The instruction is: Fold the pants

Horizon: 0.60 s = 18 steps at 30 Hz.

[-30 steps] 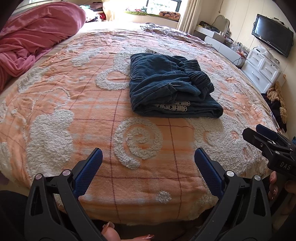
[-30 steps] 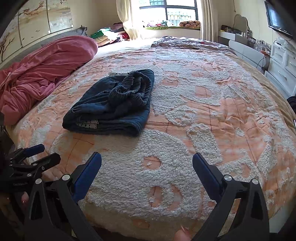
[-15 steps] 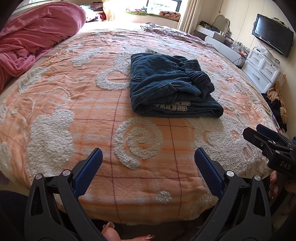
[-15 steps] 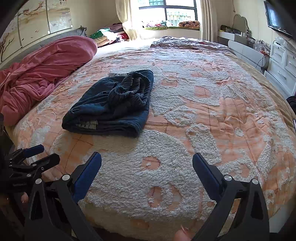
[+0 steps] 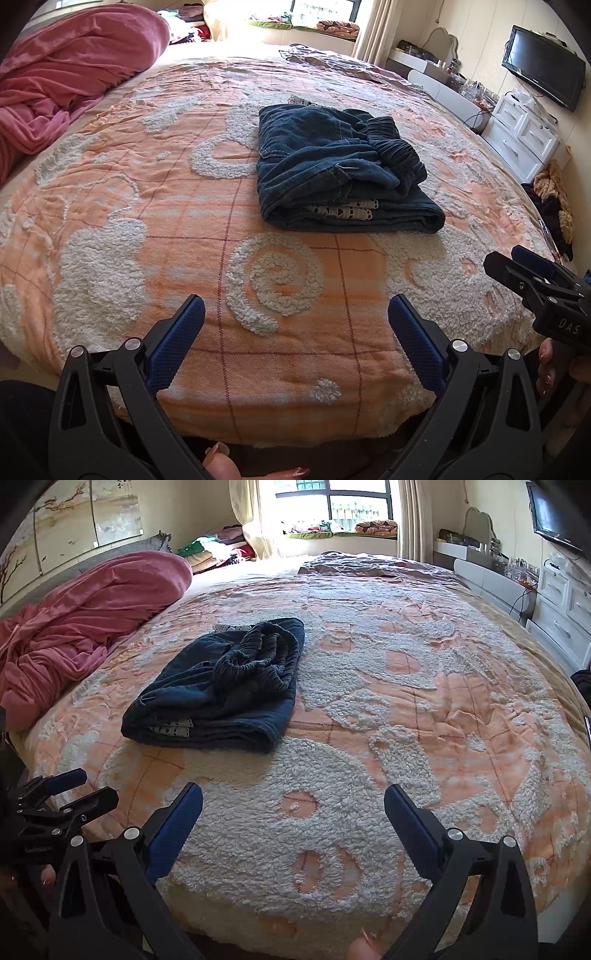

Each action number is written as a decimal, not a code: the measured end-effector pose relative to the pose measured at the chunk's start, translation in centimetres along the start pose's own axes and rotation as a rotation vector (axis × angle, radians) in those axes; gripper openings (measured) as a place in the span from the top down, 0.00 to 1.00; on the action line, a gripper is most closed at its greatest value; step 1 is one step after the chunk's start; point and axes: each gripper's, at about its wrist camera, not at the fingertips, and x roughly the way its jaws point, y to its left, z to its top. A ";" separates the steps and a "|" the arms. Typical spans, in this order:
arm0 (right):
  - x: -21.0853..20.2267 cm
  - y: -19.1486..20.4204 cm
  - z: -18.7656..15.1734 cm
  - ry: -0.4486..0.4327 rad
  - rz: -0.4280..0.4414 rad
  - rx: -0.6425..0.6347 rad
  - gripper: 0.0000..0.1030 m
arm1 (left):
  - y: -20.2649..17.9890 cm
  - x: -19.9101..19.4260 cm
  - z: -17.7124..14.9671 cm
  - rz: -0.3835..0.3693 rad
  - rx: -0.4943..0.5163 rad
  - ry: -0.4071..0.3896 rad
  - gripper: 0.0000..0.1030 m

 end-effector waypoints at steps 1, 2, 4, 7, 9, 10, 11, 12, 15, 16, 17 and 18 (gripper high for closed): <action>0.0 0.0 0.0 0.000 0.000 0.000 0.05 | 0.0 0.0 0.1 0.001 0.002 0.001 0.09; 0.0 0.0 0.0 0.002 -0.003 -0.001 0.05 | 0.0 0.0 0.1 0.000 0.002 0.002 0.09; 0.0 0.1 -0.1 0.002 -0.001 -0.002 0.05 | 0.0 0.0 0.1 0.000 0.004 0.004 0.09; 0.0 0.1 -0.1 0.002 -0.001 -0.002 0.05 | -0.1 0.0 0.1 0.002 0.006 0.001 0.09; 0.0 0.0 -0.1 0.005 -0.003 0.001 0.05 | -0.2 0.0 0.1 0.005 0.009 0.000 0.09; 0.0 0.0 0.0 0.005 -0.001 0.003 0.05 | -0.2 0.0 0.1 0.006 0.008 0.001 0.09; 0.0 0.0 0.0 0.004 -0.001 0.004 0.05 | -0.2 0.0 0.1 0.007 0.008 0.002 0.09; 0.0 0.0 0.0 0.003 -0.003 0.003 0.05 | -0.2 0.0 0.1 0.006 0.007 0.002 0.09; -0.1 0.0 0.0 0.004 -0.002 0.003 0.05 | -0.1 -0.1 0.1 0.005 0.006 0.001 0.09; -0.1 0.0 0.0 0.003 -0.004 0.003 0.05 | -0.2 -0.1 0.2 0.007 0.008 0.000 0.09; -0.1 0.0 0.0 0.003 -0.003 0.003 0.05 | -0.2 -0.1 0.2 0.007 0.010 0.000 0.09; -0.1 -0.1 0.0 0.003 -0.003 0.004 0.05 | -0.2 -0.1 0.2 0.005 0.011 0.000 0.09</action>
